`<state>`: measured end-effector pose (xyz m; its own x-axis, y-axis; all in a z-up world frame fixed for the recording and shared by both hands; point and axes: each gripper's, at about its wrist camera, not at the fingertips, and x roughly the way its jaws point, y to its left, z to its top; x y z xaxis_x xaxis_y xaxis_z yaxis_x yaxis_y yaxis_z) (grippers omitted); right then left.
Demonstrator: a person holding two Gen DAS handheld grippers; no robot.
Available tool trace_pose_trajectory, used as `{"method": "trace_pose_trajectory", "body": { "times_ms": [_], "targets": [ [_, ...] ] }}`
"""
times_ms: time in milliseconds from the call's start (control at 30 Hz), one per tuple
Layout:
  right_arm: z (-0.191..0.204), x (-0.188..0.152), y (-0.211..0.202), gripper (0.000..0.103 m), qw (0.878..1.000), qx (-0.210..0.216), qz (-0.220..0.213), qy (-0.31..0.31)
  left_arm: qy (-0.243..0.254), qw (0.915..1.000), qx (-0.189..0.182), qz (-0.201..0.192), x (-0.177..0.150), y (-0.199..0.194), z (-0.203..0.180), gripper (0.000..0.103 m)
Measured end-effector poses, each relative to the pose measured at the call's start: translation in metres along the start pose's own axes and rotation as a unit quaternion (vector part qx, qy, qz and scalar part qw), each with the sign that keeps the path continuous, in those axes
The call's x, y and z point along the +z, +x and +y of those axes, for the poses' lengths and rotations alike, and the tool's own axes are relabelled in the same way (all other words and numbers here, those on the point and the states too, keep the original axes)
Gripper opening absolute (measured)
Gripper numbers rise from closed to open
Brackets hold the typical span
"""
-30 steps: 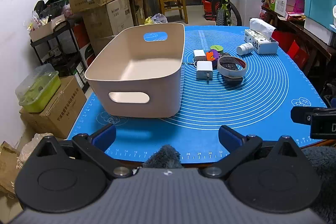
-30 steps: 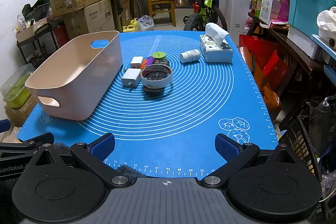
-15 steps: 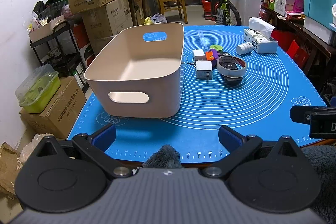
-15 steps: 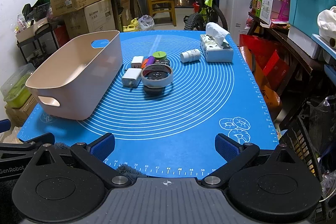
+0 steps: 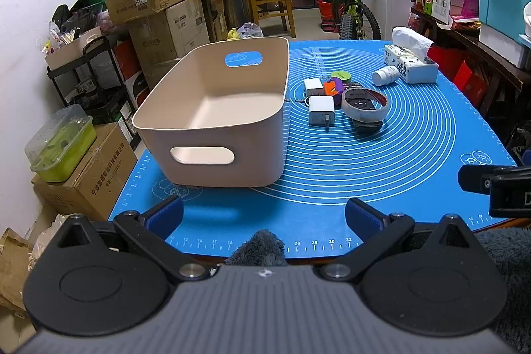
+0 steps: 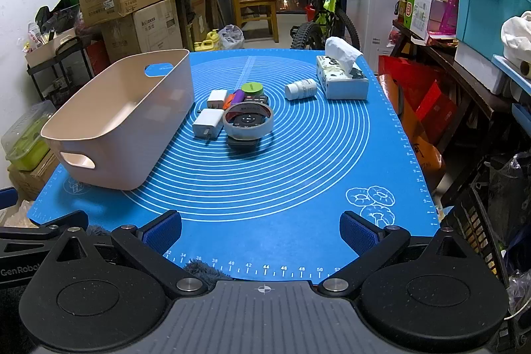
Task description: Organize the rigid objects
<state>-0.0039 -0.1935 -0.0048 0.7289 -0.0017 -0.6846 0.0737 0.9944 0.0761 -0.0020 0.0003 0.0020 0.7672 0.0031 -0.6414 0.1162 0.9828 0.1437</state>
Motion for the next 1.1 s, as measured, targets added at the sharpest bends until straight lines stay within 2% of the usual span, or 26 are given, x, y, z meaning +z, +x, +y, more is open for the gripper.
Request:
{"method": "trace_pose_trajectory", "body": {
  "times_ms": [1100],
  "targets": [
    [0.0005,0.0016,-0.0031,0.1,1.0,0.001,-0.001,0.001,0.002,1.0,0.001,0.0,-0.0002,0.0005,-0.0019,0.102]
  ]
}}
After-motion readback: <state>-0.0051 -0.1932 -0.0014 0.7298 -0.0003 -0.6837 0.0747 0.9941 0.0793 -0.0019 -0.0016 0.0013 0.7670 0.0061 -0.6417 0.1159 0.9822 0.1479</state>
